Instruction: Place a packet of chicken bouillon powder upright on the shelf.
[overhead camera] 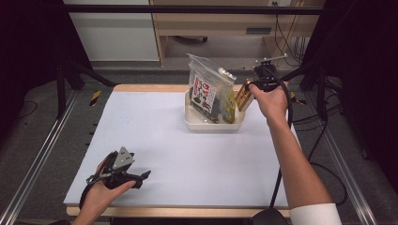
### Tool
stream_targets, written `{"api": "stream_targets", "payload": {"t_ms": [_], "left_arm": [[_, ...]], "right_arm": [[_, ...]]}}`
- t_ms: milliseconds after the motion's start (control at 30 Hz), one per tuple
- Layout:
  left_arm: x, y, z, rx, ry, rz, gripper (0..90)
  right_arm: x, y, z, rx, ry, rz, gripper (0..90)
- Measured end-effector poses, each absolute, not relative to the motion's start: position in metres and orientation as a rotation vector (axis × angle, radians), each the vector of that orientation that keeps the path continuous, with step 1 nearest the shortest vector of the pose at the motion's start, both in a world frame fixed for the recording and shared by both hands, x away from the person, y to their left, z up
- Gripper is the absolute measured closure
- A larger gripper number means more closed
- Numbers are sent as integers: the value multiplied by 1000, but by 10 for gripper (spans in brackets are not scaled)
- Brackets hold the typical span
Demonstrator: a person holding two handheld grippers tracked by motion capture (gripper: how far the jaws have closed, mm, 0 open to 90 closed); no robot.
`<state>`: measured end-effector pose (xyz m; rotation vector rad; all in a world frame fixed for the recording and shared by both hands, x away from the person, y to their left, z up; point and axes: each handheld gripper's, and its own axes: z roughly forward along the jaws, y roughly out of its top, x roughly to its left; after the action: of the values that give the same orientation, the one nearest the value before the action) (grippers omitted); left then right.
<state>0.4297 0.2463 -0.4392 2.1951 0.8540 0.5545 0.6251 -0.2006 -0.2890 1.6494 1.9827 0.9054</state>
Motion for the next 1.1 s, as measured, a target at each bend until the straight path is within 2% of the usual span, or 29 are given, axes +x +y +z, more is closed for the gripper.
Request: {"api": "stream_targets", "payload": {"t_ms": [1100], "left_arm": [[430, 246, -438, 2195, 845, 557, 112]], "right_arm": [[639, -176, -317, 1692, 1957, 751, 679]]}}
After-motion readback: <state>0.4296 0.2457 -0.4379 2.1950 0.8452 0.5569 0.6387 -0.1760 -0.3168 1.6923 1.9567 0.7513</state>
